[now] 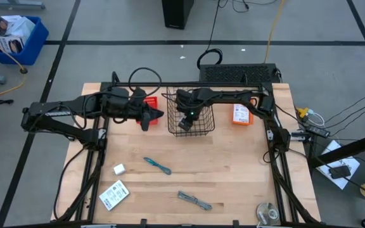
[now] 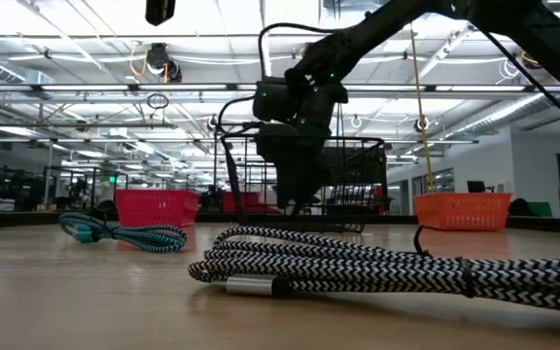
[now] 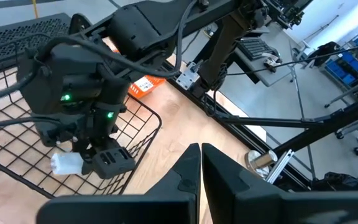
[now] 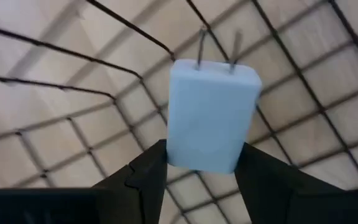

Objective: Pick and place items into bin
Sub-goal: Put the right white charger adaptor into the wire basket, then put the black charger cable into the red bin

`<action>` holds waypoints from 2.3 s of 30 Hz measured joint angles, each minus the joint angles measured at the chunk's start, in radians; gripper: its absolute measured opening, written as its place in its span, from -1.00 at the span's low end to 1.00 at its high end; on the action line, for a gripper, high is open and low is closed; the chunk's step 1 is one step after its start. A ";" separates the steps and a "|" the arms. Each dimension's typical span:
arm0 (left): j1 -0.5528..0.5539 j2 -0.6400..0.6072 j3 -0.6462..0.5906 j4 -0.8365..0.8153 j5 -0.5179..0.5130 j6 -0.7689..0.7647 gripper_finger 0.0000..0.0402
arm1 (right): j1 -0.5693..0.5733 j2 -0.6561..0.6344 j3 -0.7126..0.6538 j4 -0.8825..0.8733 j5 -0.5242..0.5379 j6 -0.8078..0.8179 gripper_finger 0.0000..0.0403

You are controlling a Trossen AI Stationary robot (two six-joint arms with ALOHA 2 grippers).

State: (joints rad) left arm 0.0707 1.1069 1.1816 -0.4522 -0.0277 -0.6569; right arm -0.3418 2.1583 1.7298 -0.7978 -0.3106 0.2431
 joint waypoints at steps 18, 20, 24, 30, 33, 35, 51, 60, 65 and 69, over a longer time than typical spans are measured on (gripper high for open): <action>0.000 0.000 0.000 0.000 0.000 0.010 -0.90 | -0.026 -0.060 0.000 0.014 -0.094 0.106 0.40; 0.000 0.000 0.000 0.000 0.000 0.021 -0.90 | -0.039 -0.085 0.000 0.020 -0.134 0.124 0.42; 0.000 0.000 0.000 0.000 0.000 0.024 -0.90 | -0.046 -0.151 0.000 0.051 -0.137 0.138 0.42; 0.000 0.000 0.000 0.000 0.001 0.024 -0.90 | -0.045 -0.292 0.000 0.171 -0.261 0.233 0.39; -0.001 0.000 0.000 0.000 0.007 0.023 -0.90 | -0.042 -0.367 0.000 0.278 -0.324 0.328 0.39; -0.001 0.000 0.000 0.000 0.010 0.019 -0.90 | -0.030 -0.415 0.000 0.354 -0.322 0.410 0.40; -0.001 -0.003 0.000 0.000 0.101 0.006 -0.90 | 0.174 -0.540 -0.020 0.518 -0.164 0.628 0.41; -0.015 -0.077 -0.002 -0.088 0.112 0.030 -0.90 | 0.314 -0.540 -0.159 0.531 -0.094 0.629 0.40; -0.042 -0.204 -0.002 -0.157 -0.037 0.027 -0.90 | 0.401 -0.543 -0.194 0.516 0.039 0.622 0.36; -0.055 -0.281 -0.001 -0.199 -0.116 0.031 -0.90 | 0.455 -0.544 -0.196 0.418 0.128 0.590 0.32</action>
State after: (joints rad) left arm 0.0157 0.8259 1.1805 -0.6510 -0.1437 -0.6256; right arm 0.1134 1.6147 1.5341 -0.3802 -0.1829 0.8327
